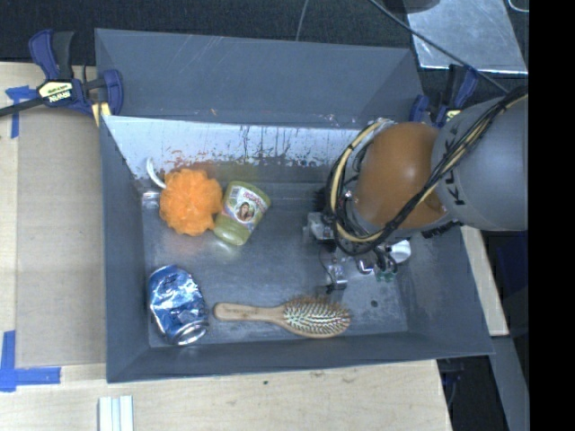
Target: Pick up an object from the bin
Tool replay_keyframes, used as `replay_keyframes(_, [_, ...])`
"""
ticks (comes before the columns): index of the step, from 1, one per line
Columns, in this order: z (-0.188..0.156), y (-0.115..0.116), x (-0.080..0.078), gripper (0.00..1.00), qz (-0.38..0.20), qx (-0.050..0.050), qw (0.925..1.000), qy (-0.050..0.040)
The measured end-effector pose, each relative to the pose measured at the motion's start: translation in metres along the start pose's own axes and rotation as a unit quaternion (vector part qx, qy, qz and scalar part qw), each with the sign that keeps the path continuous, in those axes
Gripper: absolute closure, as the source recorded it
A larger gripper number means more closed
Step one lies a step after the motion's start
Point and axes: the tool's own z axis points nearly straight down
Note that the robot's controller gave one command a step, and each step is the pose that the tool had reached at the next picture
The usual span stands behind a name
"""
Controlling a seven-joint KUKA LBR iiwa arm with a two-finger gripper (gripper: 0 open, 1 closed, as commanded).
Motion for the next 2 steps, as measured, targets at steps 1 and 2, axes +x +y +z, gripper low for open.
replay_keyframes(1, [-0.0069,-0.0902,-0.0615,0.00,-0.039,-0.002,0.9992,-0.0004])
replay_keyframes(2, [-0.0066,-0.0873,-0.0610,1.00,-0.040,-0.001,0.9992,-0.0006])
